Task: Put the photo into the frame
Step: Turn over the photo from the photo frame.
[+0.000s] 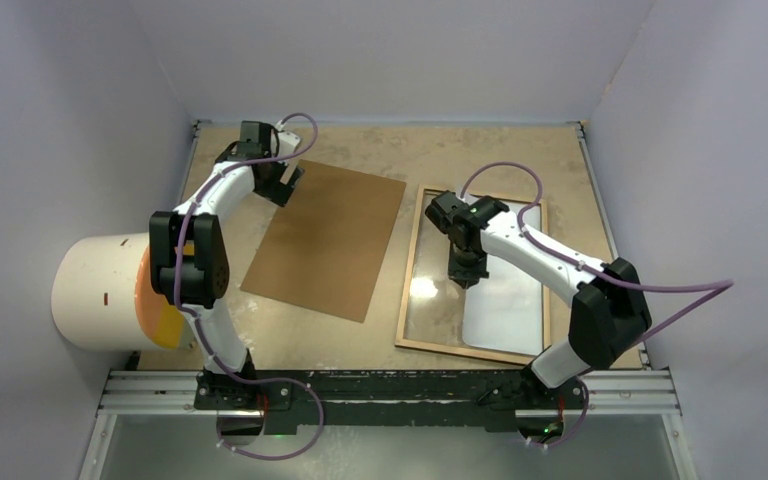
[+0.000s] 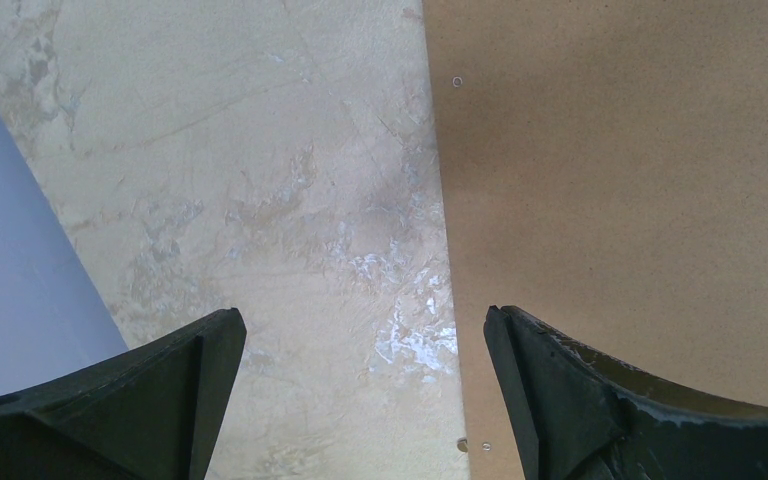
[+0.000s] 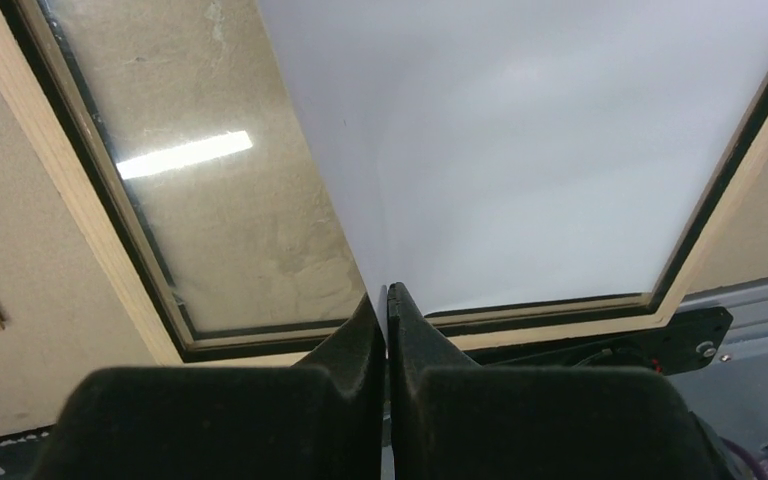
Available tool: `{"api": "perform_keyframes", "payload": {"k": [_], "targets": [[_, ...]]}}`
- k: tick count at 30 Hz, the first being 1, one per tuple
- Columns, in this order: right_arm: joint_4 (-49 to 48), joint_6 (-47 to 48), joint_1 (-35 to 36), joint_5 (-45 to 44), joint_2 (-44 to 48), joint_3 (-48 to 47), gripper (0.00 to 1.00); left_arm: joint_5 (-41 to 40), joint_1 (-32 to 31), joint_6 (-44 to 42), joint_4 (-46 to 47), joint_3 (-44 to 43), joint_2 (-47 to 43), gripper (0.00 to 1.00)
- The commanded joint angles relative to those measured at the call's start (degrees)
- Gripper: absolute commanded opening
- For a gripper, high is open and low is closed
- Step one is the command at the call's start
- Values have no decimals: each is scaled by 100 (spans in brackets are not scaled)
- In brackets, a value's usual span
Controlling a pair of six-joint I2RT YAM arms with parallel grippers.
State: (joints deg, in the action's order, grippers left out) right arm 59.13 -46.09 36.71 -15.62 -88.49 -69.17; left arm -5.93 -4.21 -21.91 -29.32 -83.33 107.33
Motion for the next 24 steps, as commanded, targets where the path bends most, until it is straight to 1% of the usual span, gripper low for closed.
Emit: {"api": "perform_keyframes", "payload": {"k": [1, 3, 7, 12, 15, 16, 20, 24], "targets": [[23, 261, 3, -32, 11, 159, 0, 72, -27, -67, 146, 45, -207, 100], [-69, 277, 3, 60, 8, 188, 9, 99, -27, -77, 146, 54, -215, 100], [-307, 226, 3, 272, 11, 223, 22, 114, -27, -75, 146, 74, -245, 100], [-719, 151, 3, 500, 125, 330, 42, 73, -28, -118, 145, 114, -259, 100], [-1060, 132, 3, 679, 333, 461, 64, 58, -27, -129, 154, 115, -268, 100], [-1191, 105, 1, 731, 417, 506, 69, 57, -27, -125, 155, 103, -267, 100], [-1389, 22, 3, 1061, 647, 672, 76, 57, -27, -128, 156, 81, -252, 100], [-1552, -19, -3, 1261, 691, 765, 83, 53, -27, -144, 138, 77, -223, 100]]}}
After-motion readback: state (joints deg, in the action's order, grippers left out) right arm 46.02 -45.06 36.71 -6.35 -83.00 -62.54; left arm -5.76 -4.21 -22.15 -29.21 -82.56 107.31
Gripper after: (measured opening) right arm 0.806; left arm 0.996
